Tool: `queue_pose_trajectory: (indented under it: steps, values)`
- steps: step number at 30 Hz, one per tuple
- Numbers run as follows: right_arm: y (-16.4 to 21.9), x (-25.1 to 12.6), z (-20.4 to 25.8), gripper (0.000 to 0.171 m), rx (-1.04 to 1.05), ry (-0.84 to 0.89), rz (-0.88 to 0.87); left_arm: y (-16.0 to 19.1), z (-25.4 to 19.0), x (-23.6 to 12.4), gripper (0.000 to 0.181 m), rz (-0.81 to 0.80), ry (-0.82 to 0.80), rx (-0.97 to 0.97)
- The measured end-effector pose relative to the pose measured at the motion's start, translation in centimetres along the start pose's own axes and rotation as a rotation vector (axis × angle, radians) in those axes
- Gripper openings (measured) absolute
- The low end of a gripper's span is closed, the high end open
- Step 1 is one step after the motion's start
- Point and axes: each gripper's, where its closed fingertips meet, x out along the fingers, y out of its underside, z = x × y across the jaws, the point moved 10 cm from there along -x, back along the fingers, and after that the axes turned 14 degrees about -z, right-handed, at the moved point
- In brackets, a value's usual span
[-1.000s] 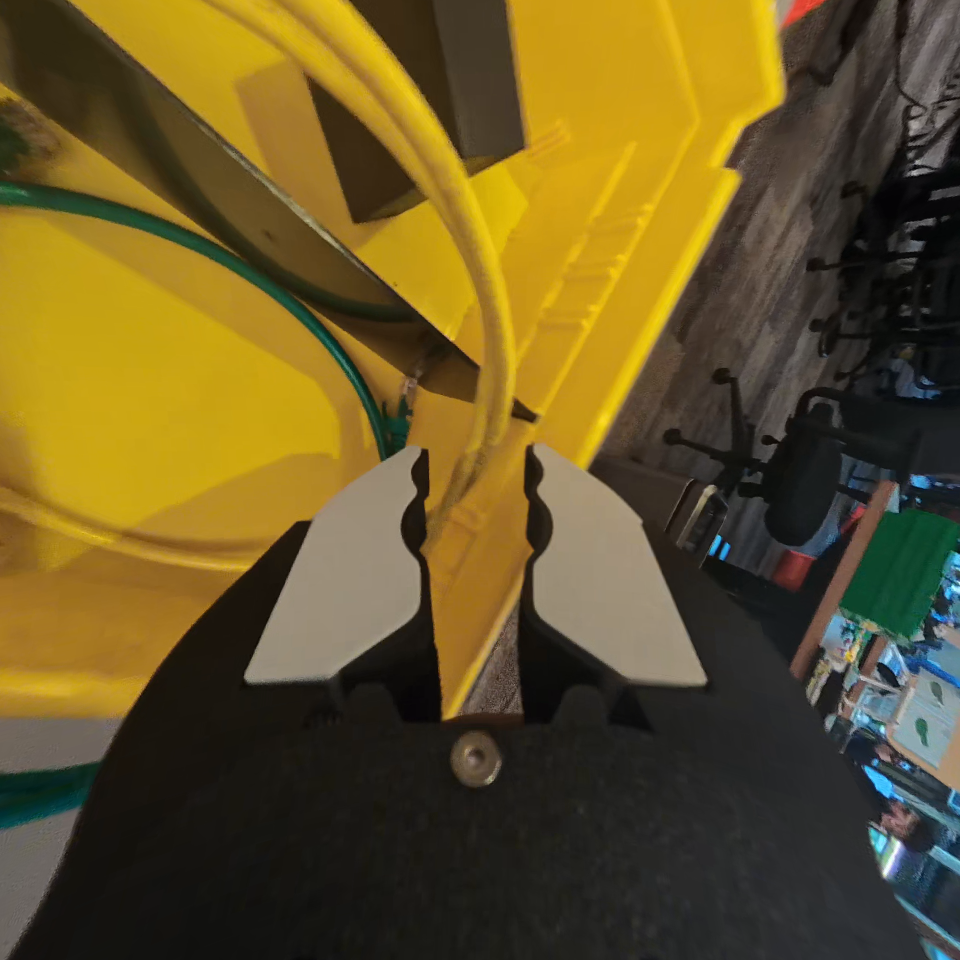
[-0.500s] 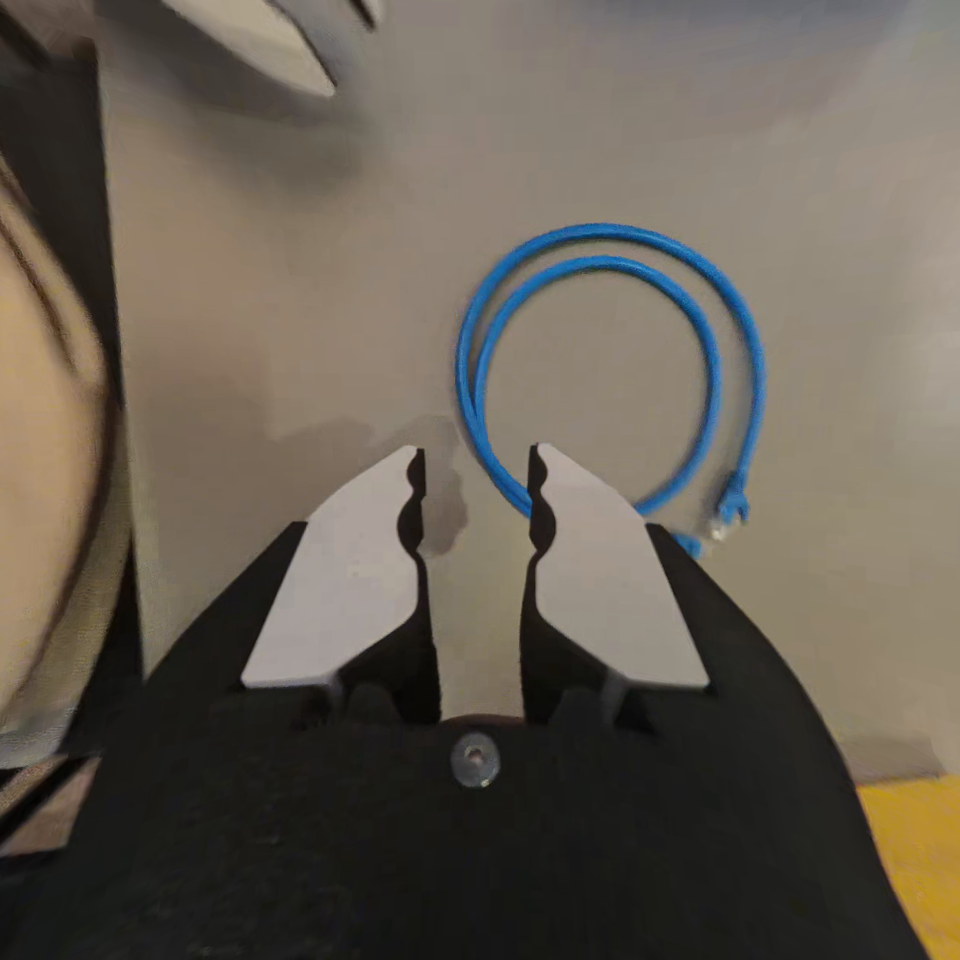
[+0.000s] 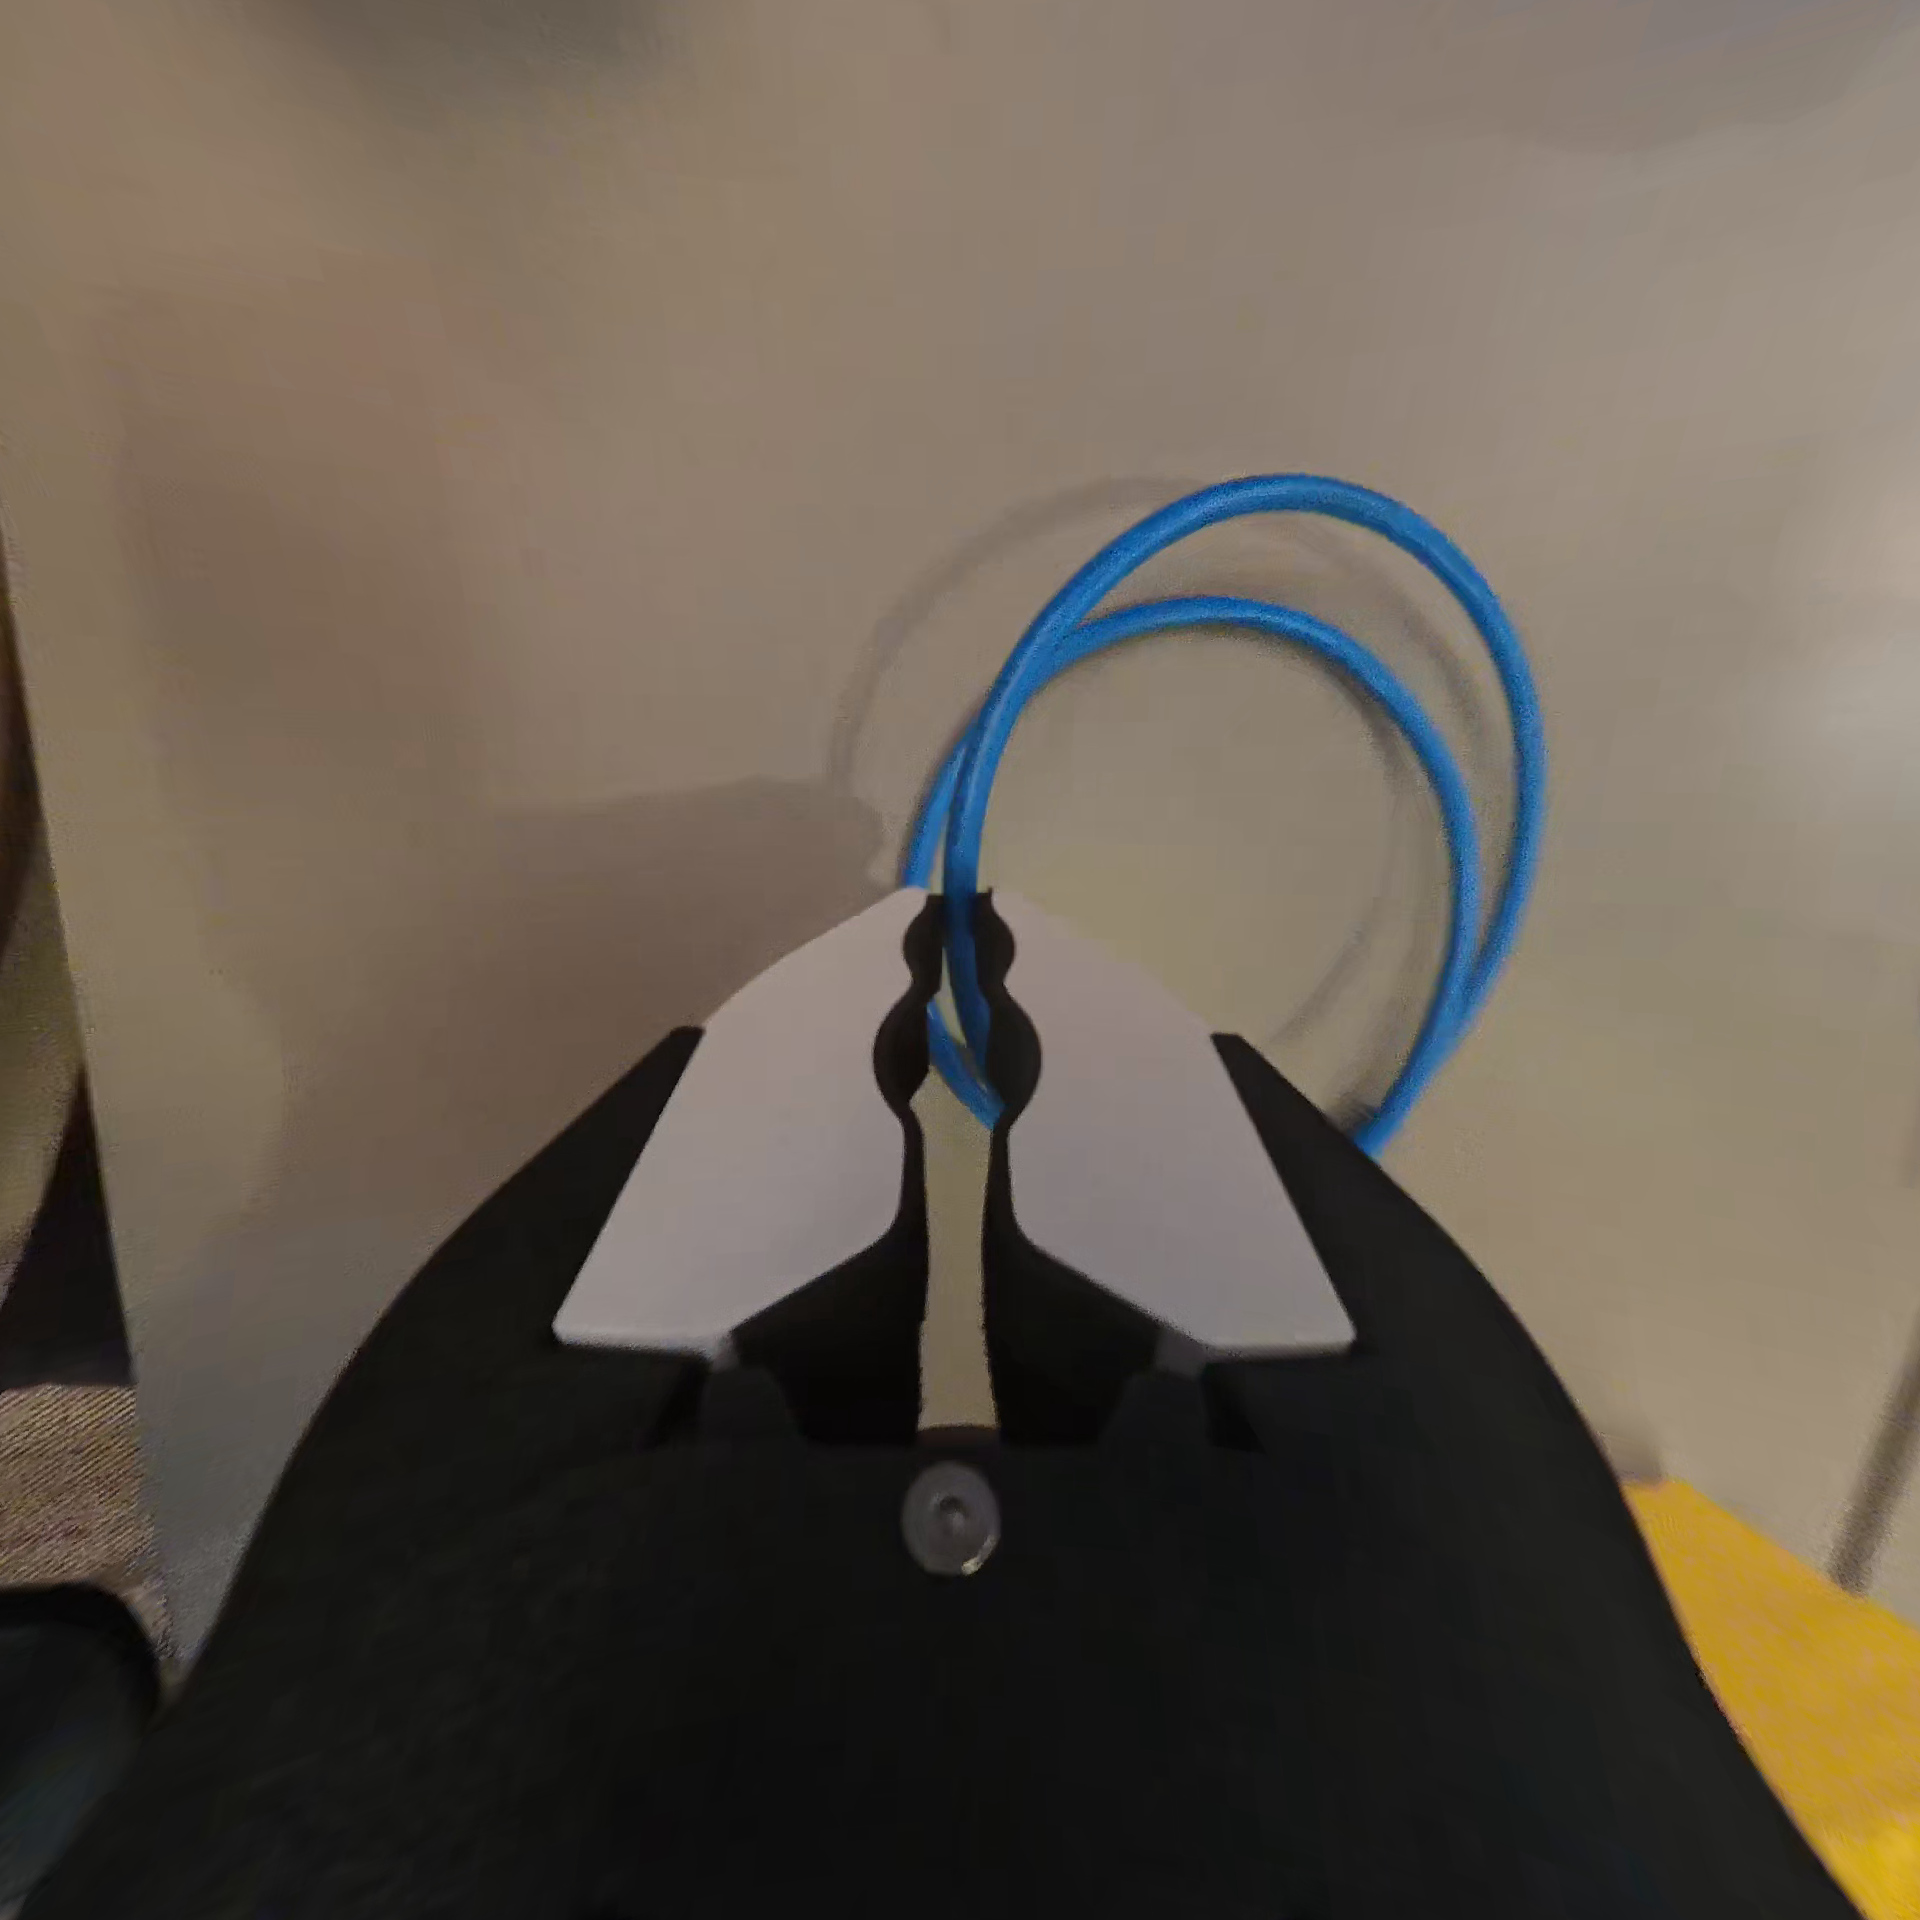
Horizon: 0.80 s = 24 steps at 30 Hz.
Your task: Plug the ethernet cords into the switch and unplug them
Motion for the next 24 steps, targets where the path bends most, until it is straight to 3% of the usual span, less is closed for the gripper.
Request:
queue_pose_trajectory:
  steps: [6,10,13,19,24]
  values:
    - [0.1,-12.9,0.4,0.006,0.024,0.293,-0.101,0.0,-0.2,0.1,0.024,0.006,0.005,0.009]
    - [2.7,-22.1,0.9,0.006,0.091,0.535,-0.091,-0.1,-0.4,0.3,0.024,0.007,0.013,0.02]
    - [4.9,-26.8,1.8,0.006,0.143,0.659,-0.082,-0.2,-0.5,0.5,0.024,0.007,0.021,0.024]
    - [7.9,-30.3,3.1,0.006,0.215,0.738,-0.087,-0.2,-0.8,0.9,0.024,0.013,0.035,0.031]
    - [7.7,-32.1,3.6,0.005,0.203,0.821,-0.098,-0.2,-0.8,0.9,0.024,0.012,0.034,0.031]
